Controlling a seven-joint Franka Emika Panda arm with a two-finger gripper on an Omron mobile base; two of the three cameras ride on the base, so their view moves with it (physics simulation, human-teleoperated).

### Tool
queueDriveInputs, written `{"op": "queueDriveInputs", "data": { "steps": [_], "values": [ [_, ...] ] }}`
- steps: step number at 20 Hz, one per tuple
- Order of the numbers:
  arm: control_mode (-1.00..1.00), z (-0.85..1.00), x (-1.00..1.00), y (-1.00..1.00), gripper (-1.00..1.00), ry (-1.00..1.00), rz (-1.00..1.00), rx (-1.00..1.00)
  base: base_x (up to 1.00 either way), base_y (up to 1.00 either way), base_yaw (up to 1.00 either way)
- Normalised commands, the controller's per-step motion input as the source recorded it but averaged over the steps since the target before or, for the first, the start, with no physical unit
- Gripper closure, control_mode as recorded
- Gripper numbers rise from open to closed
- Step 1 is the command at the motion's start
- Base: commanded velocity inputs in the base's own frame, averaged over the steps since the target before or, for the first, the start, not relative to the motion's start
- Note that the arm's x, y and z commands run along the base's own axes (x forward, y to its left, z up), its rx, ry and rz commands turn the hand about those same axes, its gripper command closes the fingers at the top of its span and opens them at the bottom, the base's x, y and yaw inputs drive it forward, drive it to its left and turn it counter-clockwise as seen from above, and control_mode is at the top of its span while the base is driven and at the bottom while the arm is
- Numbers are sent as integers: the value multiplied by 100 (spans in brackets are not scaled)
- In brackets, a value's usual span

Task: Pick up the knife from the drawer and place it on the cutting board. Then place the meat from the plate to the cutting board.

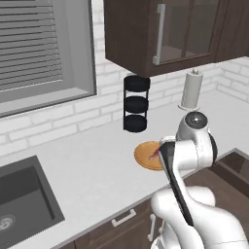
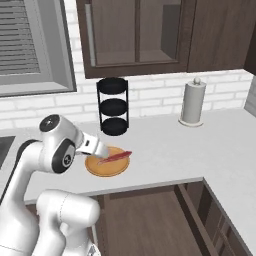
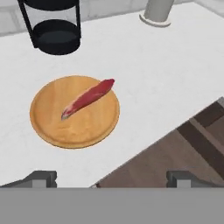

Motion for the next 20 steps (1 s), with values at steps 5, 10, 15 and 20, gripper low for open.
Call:
{"op": "queueDriveInputs", "data": {
  "steps": [5, 10, 15, 20],
  "values": [
    [-100, -70, 64, 2, -100, 18, -31, 36, 0, 0, 0],
    [-100, -28, 74, 0, -100, 20, -9, 29, 0, 0, 0],
    [-100, -4, 66, 0, -100, 10, -2, 14, 0, 0, 0],
    [-100, -10, 52, 0, -100, 2, -2, 1, 0, 0, 0]
  ]
}}
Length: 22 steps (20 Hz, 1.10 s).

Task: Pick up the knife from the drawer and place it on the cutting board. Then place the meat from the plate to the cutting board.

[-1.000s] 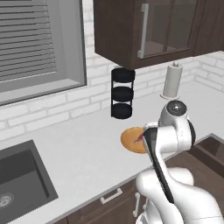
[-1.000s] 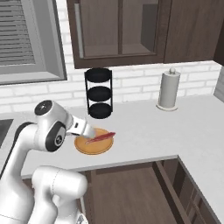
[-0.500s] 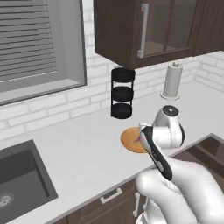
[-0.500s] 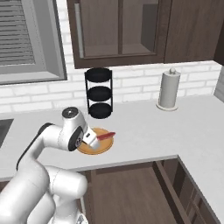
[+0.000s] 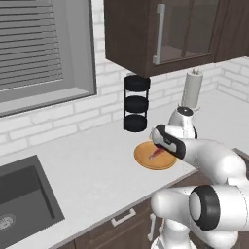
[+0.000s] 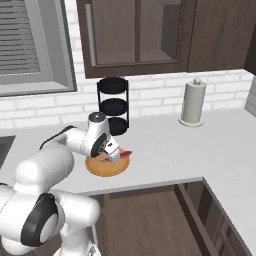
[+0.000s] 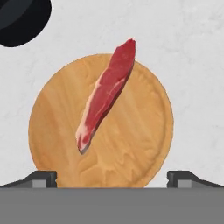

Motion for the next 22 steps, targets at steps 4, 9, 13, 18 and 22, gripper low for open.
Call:
{"op": "queueDriveInputs", "data": {
  "steps": [4, 9, 13, 18, 22],
  "values": [
    [-100, -25, 42, 0, -100, 2, -1, 0, 0, 0, 0],
    [-100, -36, 28, 0, -100, 1, -2, 0, 0, 0, 0],
    [-100, -42, 26, 0, -100, 0, -2, 0, 0, 0, 0],
    [-100, -36, 33, 0, -100, 0, -1, 0, 0, 0, 0],
    [-100, -29, 35, 0, -100, 1, -1, 0, 0, 0, 0]
  ]
}}
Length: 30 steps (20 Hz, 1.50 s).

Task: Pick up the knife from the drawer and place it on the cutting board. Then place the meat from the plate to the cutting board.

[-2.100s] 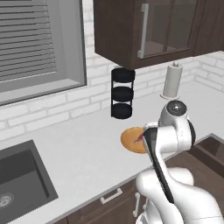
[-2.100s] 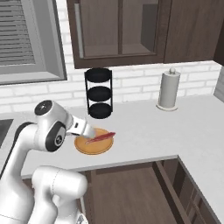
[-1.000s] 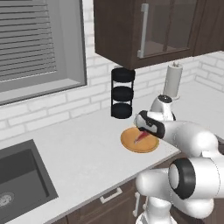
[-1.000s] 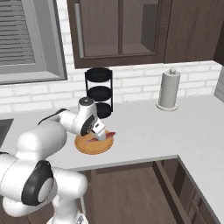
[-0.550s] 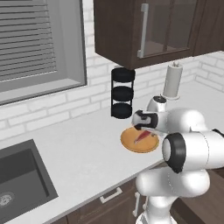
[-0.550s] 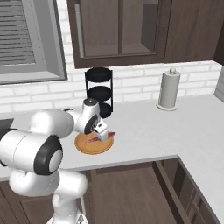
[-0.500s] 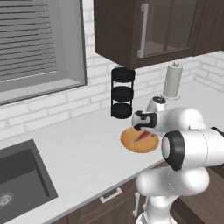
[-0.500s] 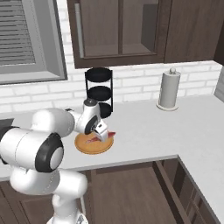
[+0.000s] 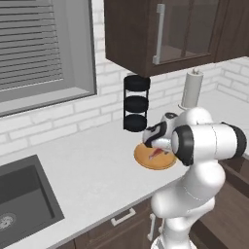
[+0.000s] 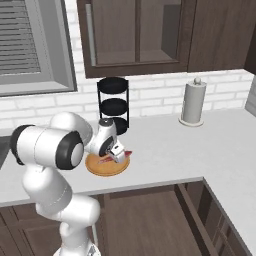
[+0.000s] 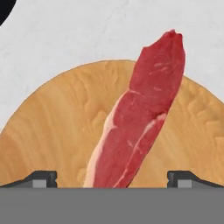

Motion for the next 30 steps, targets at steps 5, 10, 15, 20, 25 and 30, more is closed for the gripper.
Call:
{"op": "queueDriveInputs", "data": {
  "steps": [5, 10, 15, 20, 25, 30],
  "values": [
    [-100, -26, 38, 0, -100, 2, 0, 0, 0, 0, 0],
    [-100, -26, 31, 0, 100, 2, -1, 0, 0, 0, 0],
    [-100, -14, 10, 0, 100, 0, -2, 0, 0, 0, 0],
    [-100, 0, -27, 0, 100, 0, -3, 0, 0, 0, 0],
    [-100, 18, -35, 3, 100, 0, -2, 0, 0, 0, 0],
    [-100, 94, -34, 1, 100, 0, -1, 1, 0, 0, 0]
  ]
}}
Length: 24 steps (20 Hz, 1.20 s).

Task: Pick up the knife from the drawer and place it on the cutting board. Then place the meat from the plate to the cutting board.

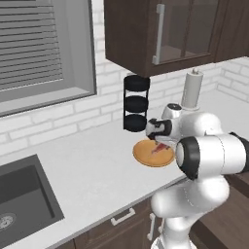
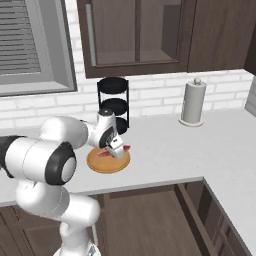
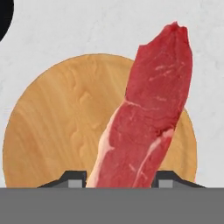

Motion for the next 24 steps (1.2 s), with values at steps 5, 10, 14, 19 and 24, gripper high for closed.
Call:
{"op": "queueDriveInputs", "data": {
  "steps": [5, 10, 14, 19, 24],
  "values": [
    [-100, 80, -55, 0, 100, -2, -2, 0, 0, 0, 0],
    [-100, 41, -100, 0, 100, -14, -2, 0, 0, 0, 0],
    [-100, 52, -84, 0, 100, -14, 0, 0, 0, 0, 0],
    [100, 23, -54, 0, 100, -5, 0, 0, -40, 0, 0],
    [100, 0, 0, 0, 100, 0, 0, 0, -100, 10, 3]
  ]
}}
